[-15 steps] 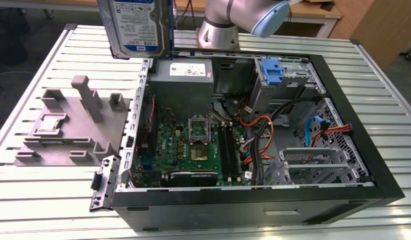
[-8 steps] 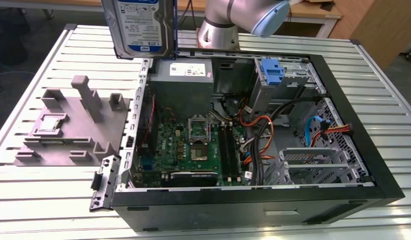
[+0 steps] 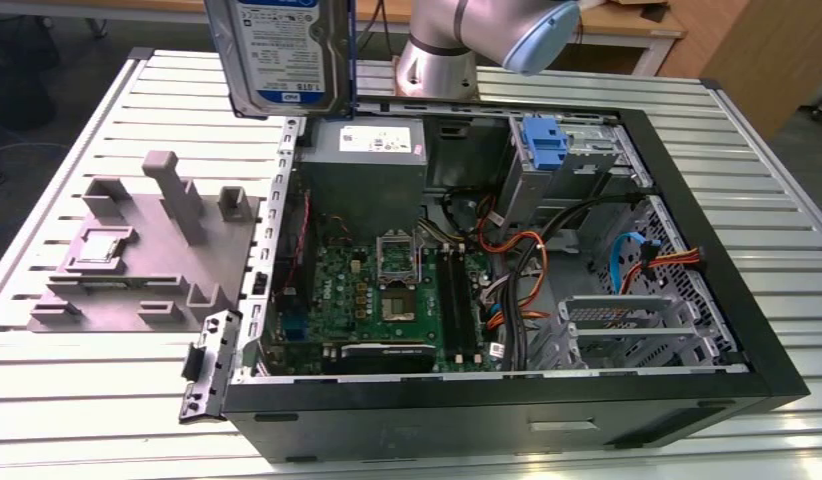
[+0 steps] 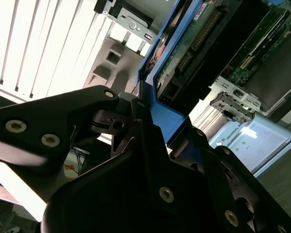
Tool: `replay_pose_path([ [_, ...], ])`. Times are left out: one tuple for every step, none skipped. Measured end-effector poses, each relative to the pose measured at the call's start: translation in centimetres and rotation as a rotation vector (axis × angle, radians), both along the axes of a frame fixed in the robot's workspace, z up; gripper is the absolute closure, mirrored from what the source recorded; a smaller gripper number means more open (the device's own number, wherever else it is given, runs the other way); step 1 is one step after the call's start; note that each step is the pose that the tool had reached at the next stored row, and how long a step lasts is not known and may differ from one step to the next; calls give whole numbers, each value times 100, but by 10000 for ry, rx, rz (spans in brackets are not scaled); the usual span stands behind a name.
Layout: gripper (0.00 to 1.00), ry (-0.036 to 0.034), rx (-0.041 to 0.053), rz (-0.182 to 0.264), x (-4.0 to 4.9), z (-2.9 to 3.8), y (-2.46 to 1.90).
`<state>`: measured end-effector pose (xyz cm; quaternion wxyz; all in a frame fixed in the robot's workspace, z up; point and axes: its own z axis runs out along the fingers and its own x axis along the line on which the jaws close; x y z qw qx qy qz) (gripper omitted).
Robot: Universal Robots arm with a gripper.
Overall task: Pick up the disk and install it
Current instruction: 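Pick up the disk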
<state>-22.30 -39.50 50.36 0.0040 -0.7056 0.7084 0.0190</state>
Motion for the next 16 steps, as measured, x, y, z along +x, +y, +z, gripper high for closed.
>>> replay_pose_path([
  [63, 0, 0, 0, 4, 0, 0],
  [63, 0, 0, 0, 4, 0, 0],
  [63, 0, 0, 0, 4, 0, 0],
  [63, 0, 0, 0, 4, 0, 0],
  [63, 0, 0, -1, 5, 0, 0],
  [63, 0, 0, 0, 5, 0, 0],
  [63, 0, 0, 0, 5, 0, 0],
  [63, 0, 0, 0, 5, 0, 0],
  [63, 0, 0, 0, 6, 0, 0],
  [63, 0, -1, 2, 10, 0, 0],
  [63, 1, -1, 2, 17, 0, 0],
  [63, 0, 0, 1, 25, 0, 0],
  [63, 0, 0, 0, 35, 0, 0],
  [63, 0, 0, 0, 46, 0, 0],
  [63, 0, 0, 0, 59, 0, 0],
  [63, 1, 0, 0, 72, 0, 0],
])
